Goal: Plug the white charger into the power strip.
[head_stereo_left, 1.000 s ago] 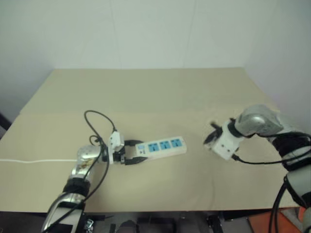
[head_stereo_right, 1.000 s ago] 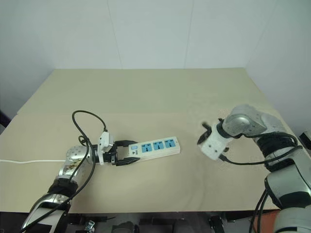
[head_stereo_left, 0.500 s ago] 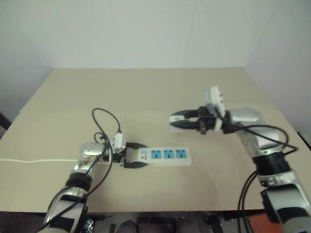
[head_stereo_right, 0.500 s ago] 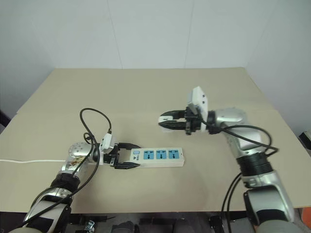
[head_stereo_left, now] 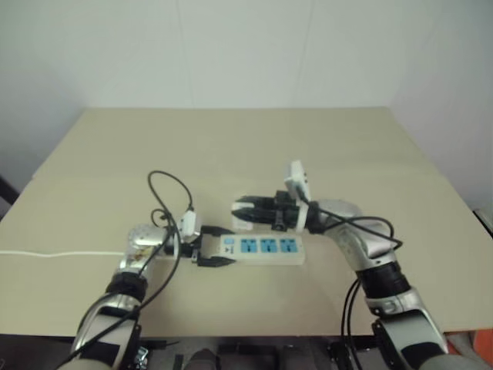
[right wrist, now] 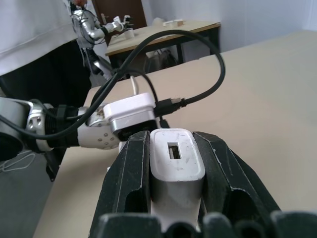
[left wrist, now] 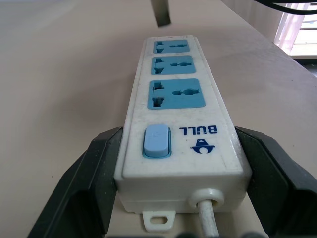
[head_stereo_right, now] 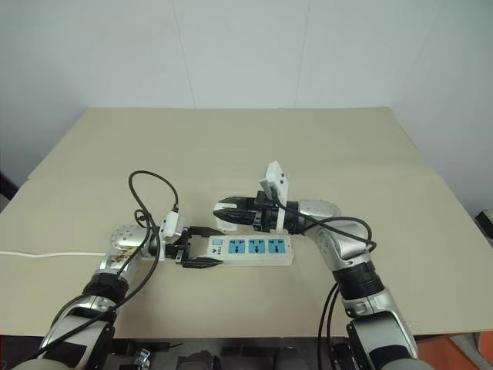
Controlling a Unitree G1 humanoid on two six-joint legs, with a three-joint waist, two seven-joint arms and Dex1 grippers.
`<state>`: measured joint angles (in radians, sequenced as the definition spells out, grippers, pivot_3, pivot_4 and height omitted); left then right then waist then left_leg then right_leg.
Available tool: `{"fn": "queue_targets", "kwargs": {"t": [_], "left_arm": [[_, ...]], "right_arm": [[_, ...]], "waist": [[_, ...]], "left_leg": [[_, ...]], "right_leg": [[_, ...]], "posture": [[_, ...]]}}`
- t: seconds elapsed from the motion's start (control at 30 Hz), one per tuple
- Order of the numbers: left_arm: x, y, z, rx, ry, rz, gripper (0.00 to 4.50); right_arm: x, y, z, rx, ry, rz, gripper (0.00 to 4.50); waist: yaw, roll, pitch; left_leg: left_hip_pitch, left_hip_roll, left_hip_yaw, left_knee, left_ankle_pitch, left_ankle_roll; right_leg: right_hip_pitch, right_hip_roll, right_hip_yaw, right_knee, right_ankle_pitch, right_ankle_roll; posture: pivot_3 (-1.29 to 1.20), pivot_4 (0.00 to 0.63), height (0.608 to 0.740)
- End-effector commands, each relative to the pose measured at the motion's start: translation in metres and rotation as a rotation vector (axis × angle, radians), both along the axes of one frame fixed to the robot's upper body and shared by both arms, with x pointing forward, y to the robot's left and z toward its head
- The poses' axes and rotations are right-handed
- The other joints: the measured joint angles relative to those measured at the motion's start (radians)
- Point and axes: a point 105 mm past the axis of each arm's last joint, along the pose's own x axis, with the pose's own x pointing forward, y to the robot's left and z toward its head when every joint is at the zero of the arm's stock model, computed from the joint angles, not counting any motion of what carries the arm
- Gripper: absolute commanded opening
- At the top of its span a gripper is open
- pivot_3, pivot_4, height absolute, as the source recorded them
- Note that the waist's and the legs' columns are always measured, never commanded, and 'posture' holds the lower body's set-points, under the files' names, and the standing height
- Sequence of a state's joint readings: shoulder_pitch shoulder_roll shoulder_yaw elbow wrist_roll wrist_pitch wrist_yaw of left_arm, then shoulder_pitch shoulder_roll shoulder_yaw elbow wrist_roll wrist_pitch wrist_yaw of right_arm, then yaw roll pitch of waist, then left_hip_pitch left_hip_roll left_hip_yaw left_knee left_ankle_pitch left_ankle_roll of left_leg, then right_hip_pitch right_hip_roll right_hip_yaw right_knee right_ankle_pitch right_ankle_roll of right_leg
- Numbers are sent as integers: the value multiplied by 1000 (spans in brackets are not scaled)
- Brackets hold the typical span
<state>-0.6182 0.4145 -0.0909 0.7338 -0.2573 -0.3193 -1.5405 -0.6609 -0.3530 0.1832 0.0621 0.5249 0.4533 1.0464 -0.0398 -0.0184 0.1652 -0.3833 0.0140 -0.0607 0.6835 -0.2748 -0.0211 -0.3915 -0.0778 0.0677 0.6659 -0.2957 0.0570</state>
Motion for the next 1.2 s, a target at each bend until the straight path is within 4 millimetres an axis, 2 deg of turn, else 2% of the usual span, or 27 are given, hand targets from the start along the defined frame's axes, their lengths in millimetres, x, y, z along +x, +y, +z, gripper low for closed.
{"fn": "queue_targets", "kwargs": {"t": [0.03, 0.3, 0.9, 1.2], "left_arm": [[-5, -3, -6, 31, 18, -32, 3250], [-4, -2, -6, 31, 21, -28, 3250], [-2, 1, -5, 35, 23, -21, 3250], [-2, 0, -6, 33, 26, -22, 3250]], "right_arm": [[-2, 1, 4, 4, -90, 27, 1131], [0, 4, -13, -20, -133, 27, 1131], [3, -6, -29, -58, -134, 2, 1131], [9, -13, -31, -66, -128, -26, 1131]], "waist": [[0, 0, 0], [-1, 0, 0], [-2, 0, 0], [-2, 0, 0]], "left_leg": [[0, 0, 0, 0, 0, 0], [0, 0, 0, 0, 0, 0], [1, 0, 0, 0, 0, 0], [1, 0, 0, 0, 0, 0]], "right_leg": [[0, 0, 0, 0, 0, 0], [0, 0, 0, 0, 0, 0], [0, 0, 0, 0, 0, 0], [1, 0, 0, 0, 0, 0]], "posture": [[0, 150, 740], [0, 150, 740], [0, 150, 740], [0, 150, 740]]}}
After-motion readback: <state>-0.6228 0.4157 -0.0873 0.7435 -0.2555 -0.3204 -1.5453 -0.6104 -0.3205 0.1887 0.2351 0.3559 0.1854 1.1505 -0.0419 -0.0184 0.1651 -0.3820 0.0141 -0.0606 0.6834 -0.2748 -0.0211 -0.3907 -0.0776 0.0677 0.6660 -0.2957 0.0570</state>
